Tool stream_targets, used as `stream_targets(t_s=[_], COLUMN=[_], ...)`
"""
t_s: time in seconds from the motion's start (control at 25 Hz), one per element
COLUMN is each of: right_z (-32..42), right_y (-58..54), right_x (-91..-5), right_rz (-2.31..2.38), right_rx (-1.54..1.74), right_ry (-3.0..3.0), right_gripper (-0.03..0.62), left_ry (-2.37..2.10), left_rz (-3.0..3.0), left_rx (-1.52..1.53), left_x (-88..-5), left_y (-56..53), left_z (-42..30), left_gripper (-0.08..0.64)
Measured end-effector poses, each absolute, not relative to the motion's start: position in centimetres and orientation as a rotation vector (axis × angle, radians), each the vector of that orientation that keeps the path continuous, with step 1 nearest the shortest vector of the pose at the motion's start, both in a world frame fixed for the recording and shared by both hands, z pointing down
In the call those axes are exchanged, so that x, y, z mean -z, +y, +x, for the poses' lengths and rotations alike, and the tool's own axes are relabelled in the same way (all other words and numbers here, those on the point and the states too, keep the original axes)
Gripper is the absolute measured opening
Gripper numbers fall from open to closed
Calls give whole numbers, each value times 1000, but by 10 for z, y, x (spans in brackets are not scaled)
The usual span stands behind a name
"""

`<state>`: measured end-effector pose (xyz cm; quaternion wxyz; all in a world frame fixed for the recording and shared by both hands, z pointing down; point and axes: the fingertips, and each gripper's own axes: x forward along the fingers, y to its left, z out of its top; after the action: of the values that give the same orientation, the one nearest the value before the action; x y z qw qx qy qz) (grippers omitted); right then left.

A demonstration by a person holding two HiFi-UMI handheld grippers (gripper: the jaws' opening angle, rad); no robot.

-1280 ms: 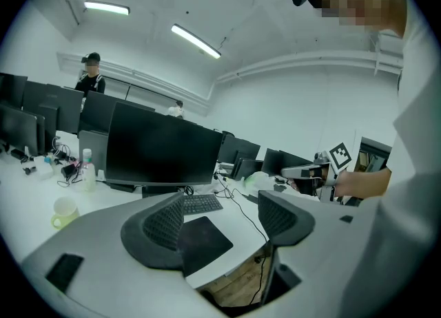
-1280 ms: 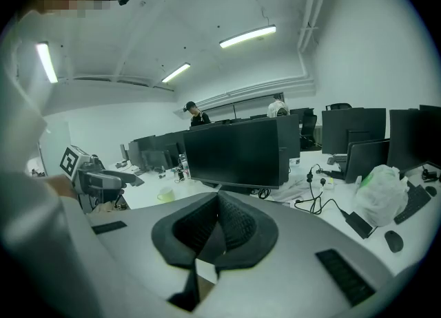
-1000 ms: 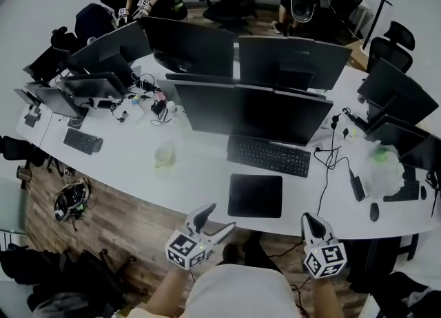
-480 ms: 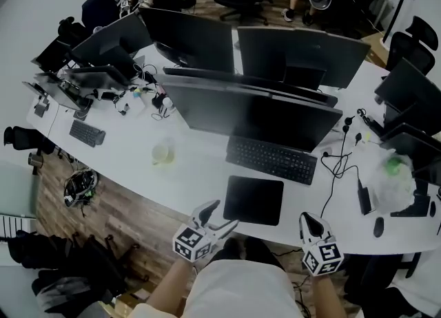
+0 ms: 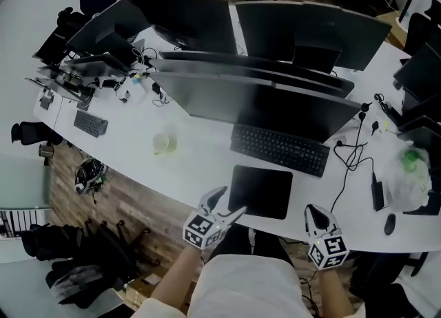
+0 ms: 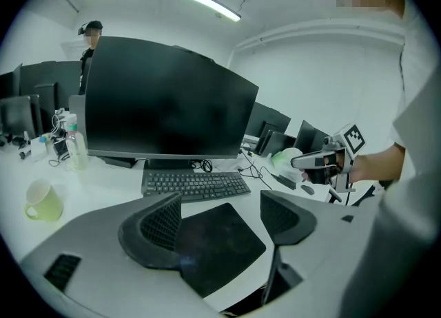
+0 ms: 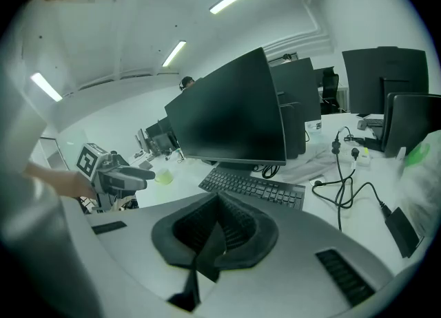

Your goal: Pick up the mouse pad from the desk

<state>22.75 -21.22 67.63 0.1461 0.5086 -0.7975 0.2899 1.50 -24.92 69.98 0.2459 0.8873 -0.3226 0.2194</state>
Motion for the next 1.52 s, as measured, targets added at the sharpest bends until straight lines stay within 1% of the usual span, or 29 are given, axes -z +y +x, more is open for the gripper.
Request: stream_targets(t_s=[0.44,0.6,0.76,0.92,1.36,1.48,1.52], right_z=[212,206,196,185,165,164,164], right_y=[-226,-228,-229,-232,-237,-236,-234], right_x=[-719,-731,-742,-750,-758,-757,-758], right_rz=[1478,1505,1525,1542,1552,1564,1567], right_rx=[-917,-952,-985,-1010,-1024,-1027,-1030], right_ry=[-2215,-2172,-2128,-2099,-2052,-2041,-2035], right_gripper=[11,11,11,11,11,11,11], left_ry=[-733,-694,-629,-580,-455,-459,-468], left_rz=[2418,2424,2429,2436,2399,2419,2426], left_rx=[-803,-860,-954,-1037,-1262,-1313,-1330], left_x=[-787,-820,-849,-876,-938,-940,-941], left_y=[-271,-284,-292,-300,-297,-298,-298], left_z=[22,20,18,13,5,4,4], left_gripper=[380,399,397,413,468,469,460])
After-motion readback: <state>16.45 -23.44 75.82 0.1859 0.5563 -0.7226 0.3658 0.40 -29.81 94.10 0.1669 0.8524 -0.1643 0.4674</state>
